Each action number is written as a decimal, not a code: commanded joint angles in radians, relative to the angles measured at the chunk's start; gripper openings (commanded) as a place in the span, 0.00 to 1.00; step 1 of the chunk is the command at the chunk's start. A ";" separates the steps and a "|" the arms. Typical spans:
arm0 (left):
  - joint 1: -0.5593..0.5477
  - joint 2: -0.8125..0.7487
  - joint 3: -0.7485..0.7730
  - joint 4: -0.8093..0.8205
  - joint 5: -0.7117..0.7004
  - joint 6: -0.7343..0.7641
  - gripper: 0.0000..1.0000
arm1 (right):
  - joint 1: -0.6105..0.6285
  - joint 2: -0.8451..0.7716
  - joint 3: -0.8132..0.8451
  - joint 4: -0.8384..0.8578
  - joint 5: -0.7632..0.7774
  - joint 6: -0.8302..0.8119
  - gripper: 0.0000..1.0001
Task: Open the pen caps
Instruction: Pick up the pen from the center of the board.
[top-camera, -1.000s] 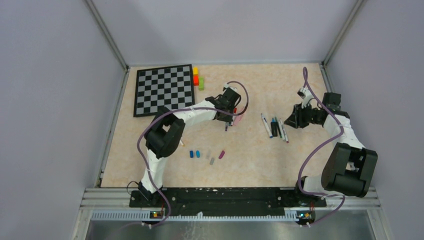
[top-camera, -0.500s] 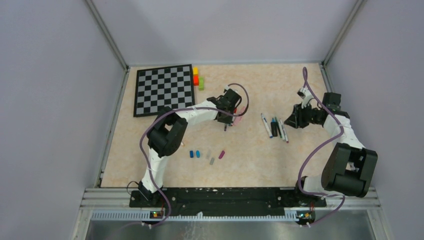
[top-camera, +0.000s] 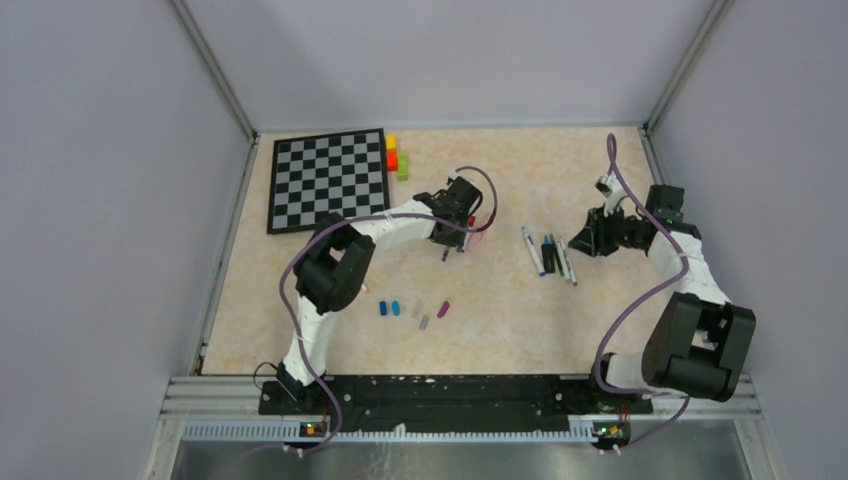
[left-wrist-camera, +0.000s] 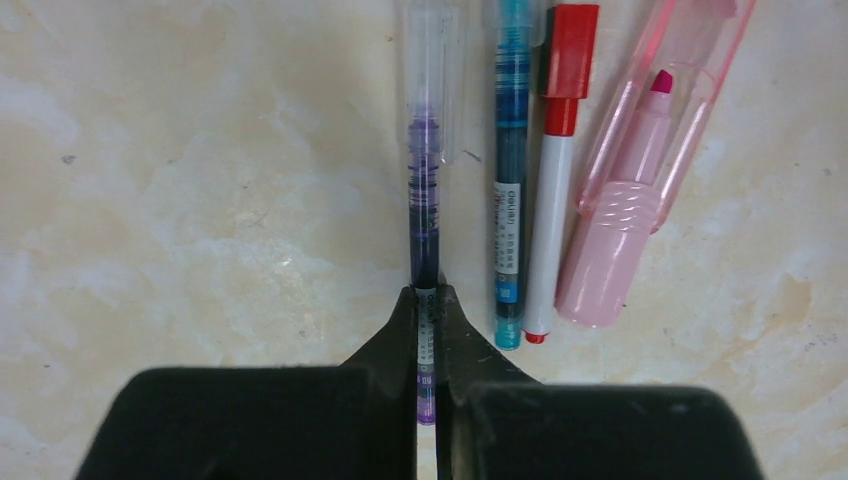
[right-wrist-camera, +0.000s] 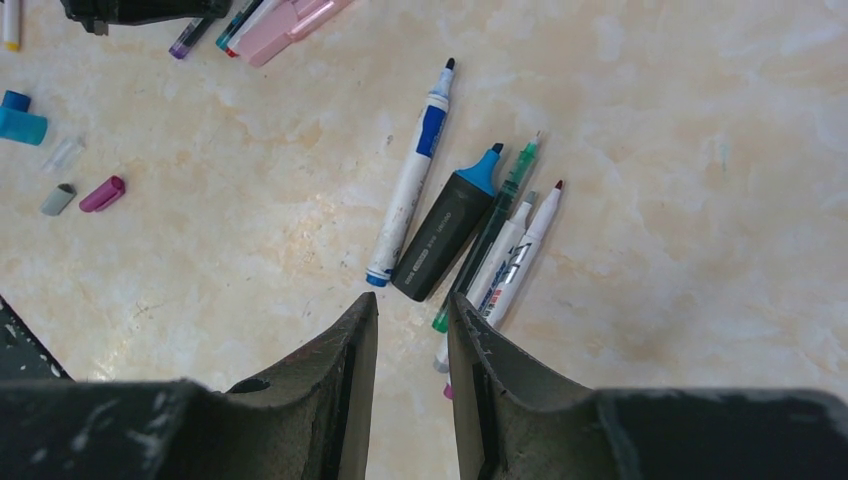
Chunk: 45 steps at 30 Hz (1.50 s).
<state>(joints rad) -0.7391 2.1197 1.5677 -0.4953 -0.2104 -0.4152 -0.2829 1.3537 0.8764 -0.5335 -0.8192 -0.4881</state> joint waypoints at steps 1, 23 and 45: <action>0.013 -0.073 0.008 -0.049 -0.074 0.038 0.00 | -0.011 -0.074 0.000 -0.006 -0.060 -0.016 0.31; -0.027 -0.770 -0.847 1.220 0.592 -0.289 0.00 | 0.024 -0.281 -0.210 0.300 -0.769 0.379 0.46; -0.276 -0.515 -0.784 1.585 0.221 -0.360 0.00 | 0.262 -0.238 -0.252 0.525 -0.663 0.656 0.65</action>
<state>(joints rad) -0.9981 1.5917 0.7452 0.9615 0.0795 -0.7609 -0.0341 1.1103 0.6277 -0.0677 -1.4921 0.1360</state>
